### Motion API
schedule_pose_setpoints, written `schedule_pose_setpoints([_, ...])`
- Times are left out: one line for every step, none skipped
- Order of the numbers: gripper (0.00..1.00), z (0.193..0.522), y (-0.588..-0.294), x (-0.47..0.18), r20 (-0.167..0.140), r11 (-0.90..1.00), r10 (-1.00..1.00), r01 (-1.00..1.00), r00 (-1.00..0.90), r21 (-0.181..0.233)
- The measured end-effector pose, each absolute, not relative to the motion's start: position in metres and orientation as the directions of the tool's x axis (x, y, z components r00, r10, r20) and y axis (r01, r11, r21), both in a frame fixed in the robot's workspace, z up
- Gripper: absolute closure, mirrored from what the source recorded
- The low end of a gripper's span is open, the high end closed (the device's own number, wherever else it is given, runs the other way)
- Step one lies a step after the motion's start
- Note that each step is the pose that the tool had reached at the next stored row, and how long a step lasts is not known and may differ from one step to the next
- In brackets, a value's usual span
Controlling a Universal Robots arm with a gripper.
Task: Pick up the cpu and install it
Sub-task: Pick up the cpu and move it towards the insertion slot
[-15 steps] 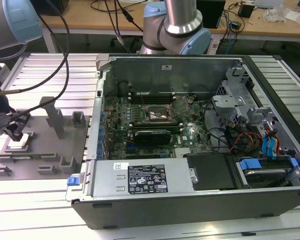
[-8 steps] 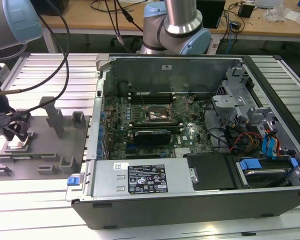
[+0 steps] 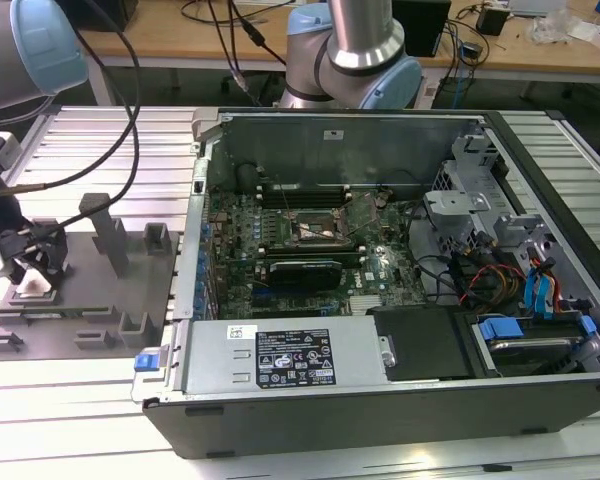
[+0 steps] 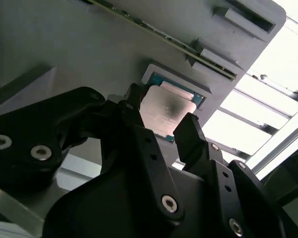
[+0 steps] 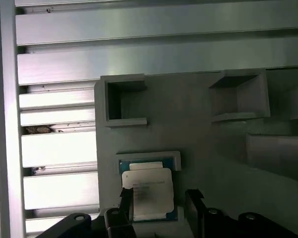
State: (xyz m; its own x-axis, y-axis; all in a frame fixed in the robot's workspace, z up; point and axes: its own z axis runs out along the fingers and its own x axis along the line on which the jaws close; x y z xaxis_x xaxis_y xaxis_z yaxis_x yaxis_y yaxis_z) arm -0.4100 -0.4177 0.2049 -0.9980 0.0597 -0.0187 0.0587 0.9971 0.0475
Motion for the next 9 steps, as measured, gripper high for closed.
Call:
schedule_pose_setpoints([0.45,0.2039,-0.4176,-0.4108,-0.019,0.997,0.054,0.053,-0.998,0.048])
schedule_pose_setpoints([0.45,0.2027,-0.4174,-0.4121,-0.019,0.998,0.048,0.047,-0.999,0.048])
schedule_pose_setpoints([0.45,0.2021,-0.4171,-0.413,-0.019,0.998,0.046,0.045,-0.999,0.048])
schedule_pose_setpoints([0.45,0.2017,-0.4165,-0.4138,-0.019,0.998,0.045,0.044,-0.999,0.048])
schedule_pose_setpoints([0.45,0.2016,-0.4158,-0.4144,-0.019,0.998,0.046,0.045,-0.999,0.048])
schedule_pose_setpoints([0.45,0.2016,-0.4151,-0.4147,-0.019,0.998,0.047,0.046,-0.999,0.048])
schedule_pose_setpoints([0.45,0.2015,-0.4146,-0.4149,-0.019,0.998,0.049,0.048,-0.999,0.048])
schedule_pose_setpoints([0.45,0.2015,-0.4146,-0.4149,-0.019,0.998,0.049,0.048,-0.999,0.048])
schedule_pose_setpoints([0.44,0.2016,-0.4146,-0.4149,-0.019,0.998,0.05,0.049,-0.999,0.048])
